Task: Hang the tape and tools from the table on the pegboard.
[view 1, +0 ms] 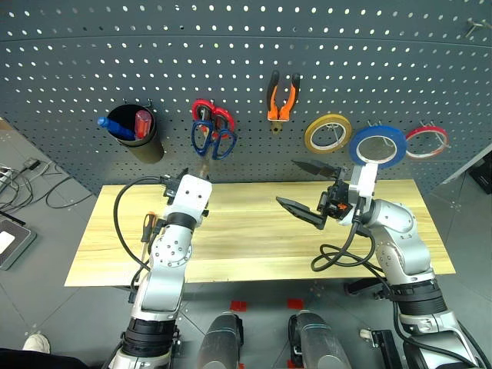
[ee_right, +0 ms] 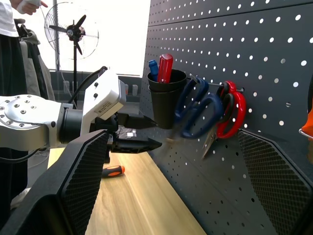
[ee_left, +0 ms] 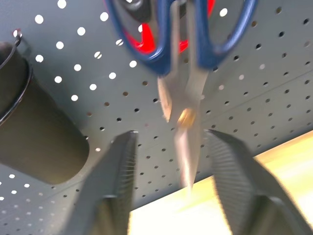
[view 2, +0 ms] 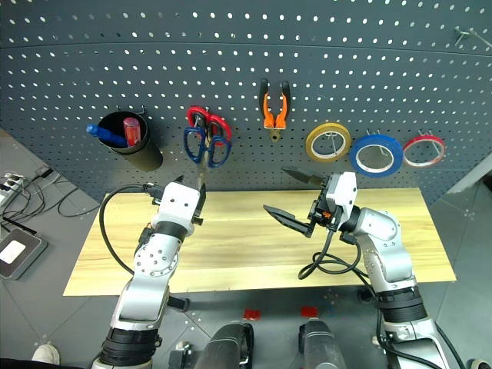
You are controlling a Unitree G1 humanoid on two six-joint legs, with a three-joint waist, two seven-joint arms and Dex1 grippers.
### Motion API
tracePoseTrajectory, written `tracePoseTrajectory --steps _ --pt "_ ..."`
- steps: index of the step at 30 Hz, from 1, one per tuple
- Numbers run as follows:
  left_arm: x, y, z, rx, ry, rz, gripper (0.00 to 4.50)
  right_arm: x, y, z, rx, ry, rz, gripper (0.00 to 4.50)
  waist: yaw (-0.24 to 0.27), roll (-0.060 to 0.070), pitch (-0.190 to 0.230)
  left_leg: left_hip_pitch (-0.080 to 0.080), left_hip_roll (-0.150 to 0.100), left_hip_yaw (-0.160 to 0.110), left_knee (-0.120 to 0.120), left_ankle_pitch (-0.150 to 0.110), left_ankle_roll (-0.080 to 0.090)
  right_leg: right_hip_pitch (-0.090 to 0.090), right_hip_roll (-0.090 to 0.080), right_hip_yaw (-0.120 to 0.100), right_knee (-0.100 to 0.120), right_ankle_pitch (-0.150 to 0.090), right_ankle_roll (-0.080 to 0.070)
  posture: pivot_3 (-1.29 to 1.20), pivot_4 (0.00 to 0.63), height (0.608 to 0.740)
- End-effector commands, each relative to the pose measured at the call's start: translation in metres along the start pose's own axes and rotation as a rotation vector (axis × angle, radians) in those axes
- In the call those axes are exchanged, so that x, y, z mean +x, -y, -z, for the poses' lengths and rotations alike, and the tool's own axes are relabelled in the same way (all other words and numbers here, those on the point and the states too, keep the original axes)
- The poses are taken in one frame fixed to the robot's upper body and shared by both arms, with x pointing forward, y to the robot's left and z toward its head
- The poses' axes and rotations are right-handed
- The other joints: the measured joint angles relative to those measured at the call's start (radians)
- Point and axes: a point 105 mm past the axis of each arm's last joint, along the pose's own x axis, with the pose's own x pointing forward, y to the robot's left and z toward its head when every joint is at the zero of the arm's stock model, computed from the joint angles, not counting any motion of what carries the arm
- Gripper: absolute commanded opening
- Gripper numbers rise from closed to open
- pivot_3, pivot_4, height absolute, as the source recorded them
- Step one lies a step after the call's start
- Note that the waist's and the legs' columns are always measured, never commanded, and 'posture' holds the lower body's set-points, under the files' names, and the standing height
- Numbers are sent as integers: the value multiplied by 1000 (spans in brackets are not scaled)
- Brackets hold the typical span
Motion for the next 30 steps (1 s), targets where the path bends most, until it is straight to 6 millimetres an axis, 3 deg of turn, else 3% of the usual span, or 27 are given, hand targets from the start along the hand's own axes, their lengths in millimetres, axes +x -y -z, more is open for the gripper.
tracePoseTrajectory --steps 1,4,12,17,20,25,28,30 --pt "1 -7 -10 6 38 -26 3650 1 -2 -10 -34 23 -11 4500 0 0 0 0 0 0 0 0 0 0 0 0 0 0 0 -116 201 740" --pt "0 -9 -8 3 31 -38 4471 1 -2 -10 -34 22 -12 4500 0 0 0 0 0 0 0 0 0 0 0 0 0 0 0 -116 201 740" --pt "-10 -3 11 21 -51 -25 4471 1 -4 -10 -30 23 -20 4500 -1 0 -1 0 0 0 0 0 0 0 0 0 0 0 0 -114 199 740" --pt "-27 2 30 -27 -160 -10 4471 1 -9 -10 -27 17 -42 4500 -1 0 -1 0 0 0 0 0 0 0 0 1 0 0 0 -105 214 740" --pt "-46 10 51 -42 -258 44 4471 3 -11 -8 -18 6 -48 4500 -2 0 -1 1 0 0 0 0 0 0 0 1 0 0 0 -98 231 740" --pt "-63 5 82 -187 -434 46 4471 9 -15 -4 -3 -18 -57 4500 1 0 0 3 0 -1 0 -3 5 3 0 0 0 0 0 -85 274 740" --pt "-86 10 110 -255 -580 148 4471 14 -19 -4 18 -20 -71 4500 -3 1 4 6 0 -1 0 -3 6 7 0 1 0 0 0 -83 297 740" --pt "-98 13 119 -251 -628 209 4471 14 -20 -5 24 -22 -76 4500 -7 1 10 8 0 -1 -1 -4 6 7 0 2 0 0 -1 -86 322 740"
